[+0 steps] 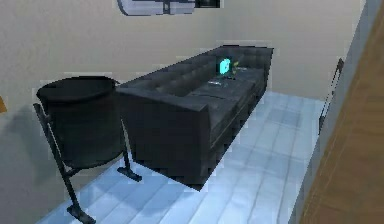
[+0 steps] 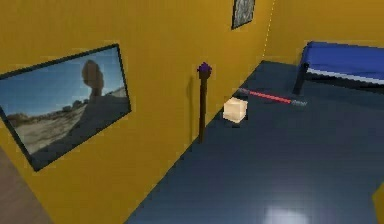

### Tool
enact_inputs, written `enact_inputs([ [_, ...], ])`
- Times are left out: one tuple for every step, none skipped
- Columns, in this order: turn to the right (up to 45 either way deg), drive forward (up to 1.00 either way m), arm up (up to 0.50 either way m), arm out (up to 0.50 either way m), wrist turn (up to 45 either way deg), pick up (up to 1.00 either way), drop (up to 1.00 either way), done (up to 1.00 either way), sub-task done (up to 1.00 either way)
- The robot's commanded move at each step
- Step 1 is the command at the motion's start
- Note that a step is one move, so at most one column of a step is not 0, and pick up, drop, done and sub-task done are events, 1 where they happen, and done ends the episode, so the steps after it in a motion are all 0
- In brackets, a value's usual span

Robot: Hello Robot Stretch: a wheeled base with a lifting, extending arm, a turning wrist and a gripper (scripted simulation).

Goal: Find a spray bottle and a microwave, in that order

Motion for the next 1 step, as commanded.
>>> enact_inputs([
  [-45.0, 0.00, 0.00, 0.00, 0.0, 0.00, 0.00, 0.00, 0.00],
])
